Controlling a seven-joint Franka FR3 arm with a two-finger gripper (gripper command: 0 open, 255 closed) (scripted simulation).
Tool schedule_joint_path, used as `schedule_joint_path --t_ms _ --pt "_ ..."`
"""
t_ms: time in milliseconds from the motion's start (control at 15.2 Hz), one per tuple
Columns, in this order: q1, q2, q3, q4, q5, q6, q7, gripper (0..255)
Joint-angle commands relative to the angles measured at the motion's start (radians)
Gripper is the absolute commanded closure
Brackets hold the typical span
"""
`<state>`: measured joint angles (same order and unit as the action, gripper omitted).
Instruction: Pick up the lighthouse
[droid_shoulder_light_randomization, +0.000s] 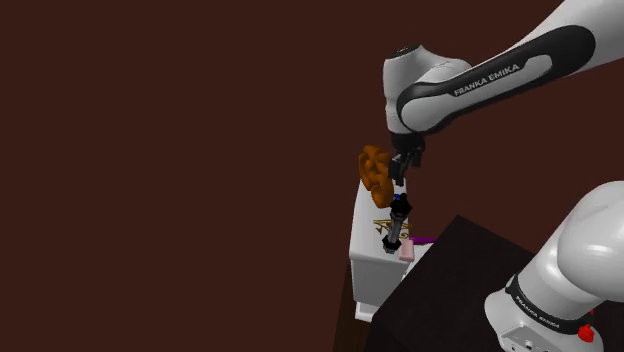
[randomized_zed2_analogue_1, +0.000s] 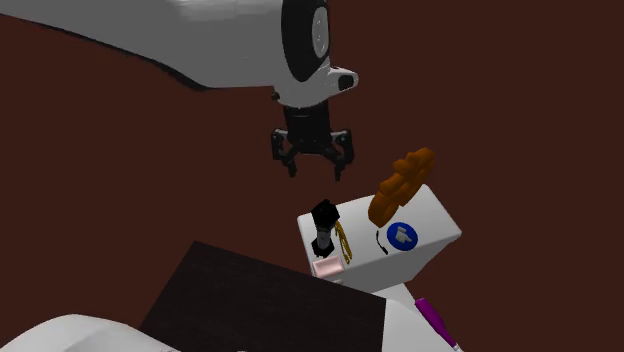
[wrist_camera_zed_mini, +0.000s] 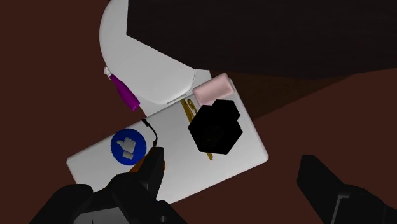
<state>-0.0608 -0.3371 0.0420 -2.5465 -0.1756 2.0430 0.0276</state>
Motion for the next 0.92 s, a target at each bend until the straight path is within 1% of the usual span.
schedule_joint_path --t_ms 0,528,858 --pt "-0.008 0.074 -0.001 -0.001 -0.017 0.058 0.011 0" --pt "-0.041 0.395 -0.019 0.056 -0.109 0.246 0.06 0" --pt "-0.042 0.459 -0.024 0.057 -0.13 0.305 0.082 0"
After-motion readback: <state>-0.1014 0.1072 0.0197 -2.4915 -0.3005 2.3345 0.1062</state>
